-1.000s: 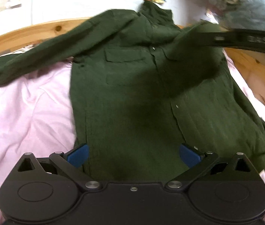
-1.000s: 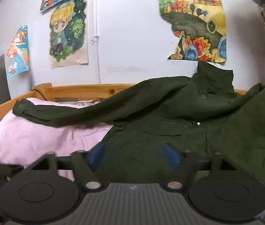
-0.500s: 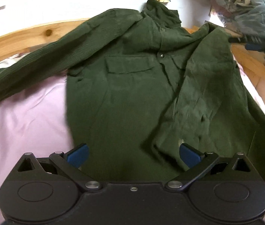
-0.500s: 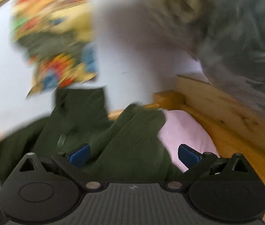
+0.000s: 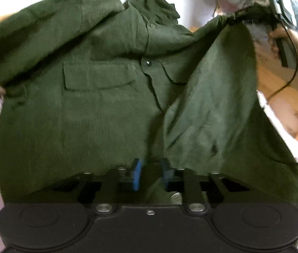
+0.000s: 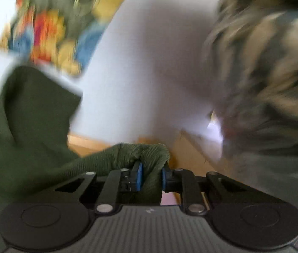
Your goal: Fold large clothes
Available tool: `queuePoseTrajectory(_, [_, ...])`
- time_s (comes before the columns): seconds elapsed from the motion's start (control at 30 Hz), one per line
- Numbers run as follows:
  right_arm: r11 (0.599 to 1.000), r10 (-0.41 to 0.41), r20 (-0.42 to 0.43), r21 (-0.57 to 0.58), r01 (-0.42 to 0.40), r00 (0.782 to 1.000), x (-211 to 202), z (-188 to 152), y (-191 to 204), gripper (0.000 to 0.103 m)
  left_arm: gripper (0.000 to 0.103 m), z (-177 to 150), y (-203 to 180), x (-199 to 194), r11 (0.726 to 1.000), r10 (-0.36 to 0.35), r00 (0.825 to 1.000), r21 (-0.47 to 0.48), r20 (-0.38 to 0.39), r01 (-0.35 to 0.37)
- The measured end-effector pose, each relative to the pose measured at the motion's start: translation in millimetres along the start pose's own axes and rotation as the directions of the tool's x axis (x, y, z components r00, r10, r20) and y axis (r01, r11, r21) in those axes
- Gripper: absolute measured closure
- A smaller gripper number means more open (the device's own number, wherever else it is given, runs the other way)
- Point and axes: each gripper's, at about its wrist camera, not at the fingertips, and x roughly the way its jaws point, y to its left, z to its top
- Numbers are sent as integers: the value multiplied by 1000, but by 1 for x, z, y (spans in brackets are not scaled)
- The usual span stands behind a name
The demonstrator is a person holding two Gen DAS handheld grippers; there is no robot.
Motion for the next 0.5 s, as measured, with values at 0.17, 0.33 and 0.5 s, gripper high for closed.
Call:
queuePoseTrajectory(0.17, [987, 74, 73, 139, -83, 995, -38, -32, -33, 11, 93, 3, 20, 21, 994, 72, 996, -80, -59, -77])
queuePoseTrajectory(0.33, [989, 55, 58, -139, -47, 997, -99, -99, -24, 11, 58, 6, 35, 6, 990, -24, 1000, -142, 4, 24])
queuePoseTrajectory(0.5, [844, 0, 22, -537, 11, 1000, -108, -176, 12, 19, 40, 6, 32, 1, 981, -126, 990, -142, 58, 133])
